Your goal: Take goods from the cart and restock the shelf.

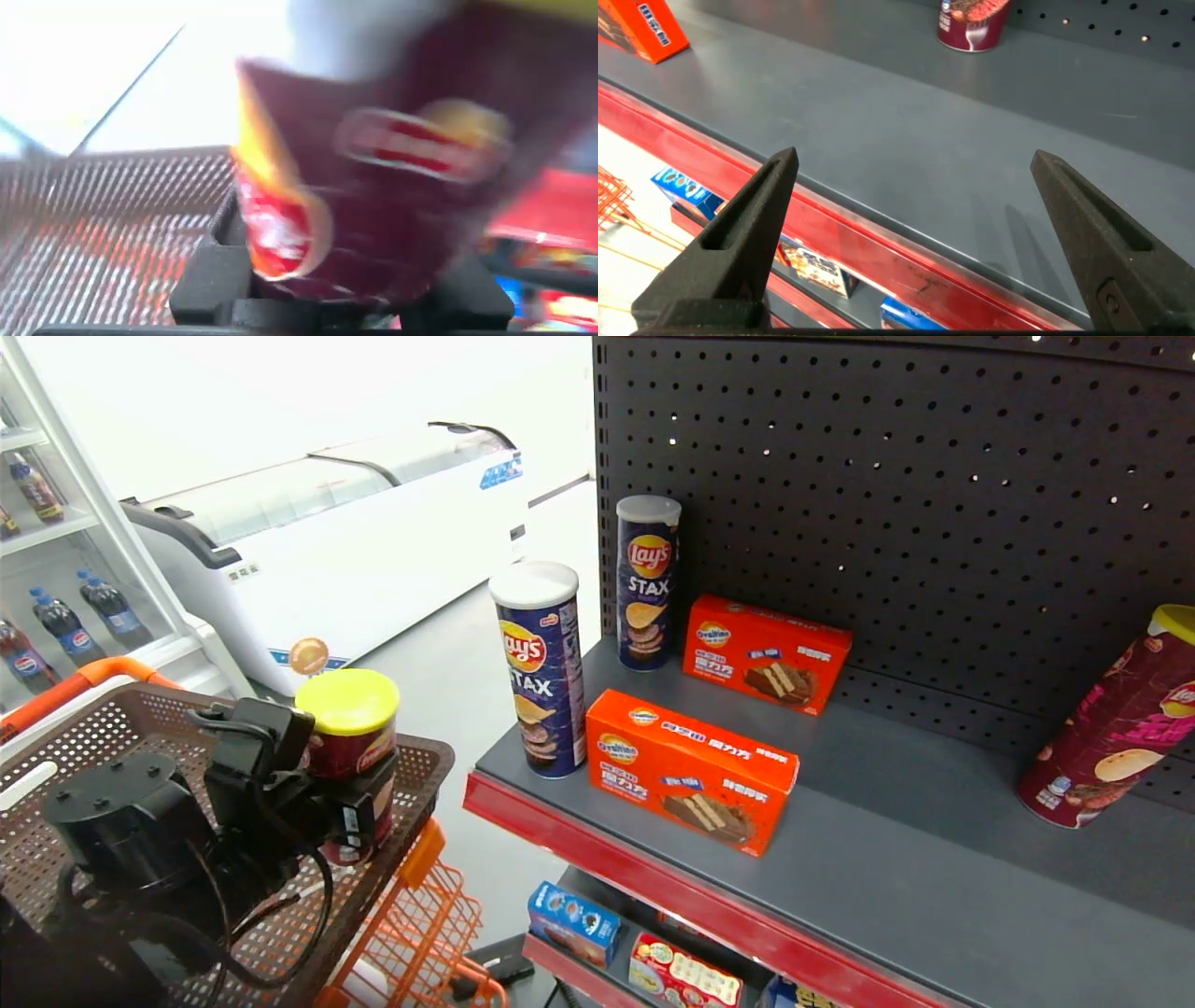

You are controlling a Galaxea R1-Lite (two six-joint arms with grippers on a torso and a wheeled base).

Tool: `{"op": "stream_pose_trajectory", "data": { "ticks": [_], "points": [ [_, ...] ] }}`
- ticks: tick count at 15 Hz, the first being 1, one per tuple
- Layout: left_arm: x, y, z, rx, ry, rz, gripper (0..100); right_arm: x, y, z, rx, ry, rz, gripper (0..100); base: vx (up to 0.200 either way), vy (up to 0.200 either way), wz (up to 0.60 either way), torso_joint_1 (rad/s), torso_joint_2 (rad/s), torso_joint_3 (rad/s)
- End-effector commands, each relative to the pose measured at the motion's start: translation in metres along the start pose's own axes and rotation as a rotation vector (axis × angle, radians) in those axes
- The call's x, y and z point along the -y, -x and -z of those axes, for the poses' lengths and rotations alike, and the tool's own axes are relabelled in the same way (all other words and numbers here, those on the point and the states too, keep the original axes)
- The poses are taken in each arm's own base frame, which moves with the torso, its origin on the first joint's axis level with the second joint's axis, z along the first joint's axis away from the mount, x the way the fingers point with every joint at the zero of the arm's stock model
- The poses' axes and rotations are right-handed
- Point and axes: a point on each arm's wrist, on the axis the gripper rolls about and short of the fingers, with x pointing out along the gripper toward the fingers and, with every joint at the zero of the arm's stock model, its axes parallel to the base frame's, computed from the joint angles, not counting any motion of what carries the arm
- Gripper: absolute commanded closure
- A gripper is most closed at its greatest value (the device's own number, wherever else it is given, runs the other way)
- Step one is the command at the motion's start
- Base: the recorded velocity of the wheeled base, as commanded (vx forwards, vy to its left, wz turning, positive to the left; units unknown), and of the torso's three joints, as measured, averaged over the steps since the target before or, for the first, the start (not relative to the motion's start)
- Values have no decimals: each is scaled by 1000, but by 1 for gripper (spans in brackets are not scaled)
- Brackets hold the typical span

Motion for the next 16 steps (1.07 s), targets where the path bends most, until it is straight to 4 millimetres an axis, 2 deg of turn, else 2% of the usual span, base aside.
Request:
{"op": "stream_pose_trajectory", "data": {
  "ticks": [1, 5, 16],
  "points": [
    [14, 26, -35, 122, -15, 51, 100, 0, 0, 0, -1, 0, 0, 0, 0, 0, 0, 0, 0, 0],
    [10, 46, -50, 113, -15, 51, 100, 0, 0, 0, -1, 0, 0, 0, 0, 0, 0, 0, 0, 0],
    [9, 48, -59, 141, -10, 50, 100, 0, 0, 0, 0, 0, 0, 0, 0, 0, 0, 0, 0, 0]
  ]
}}
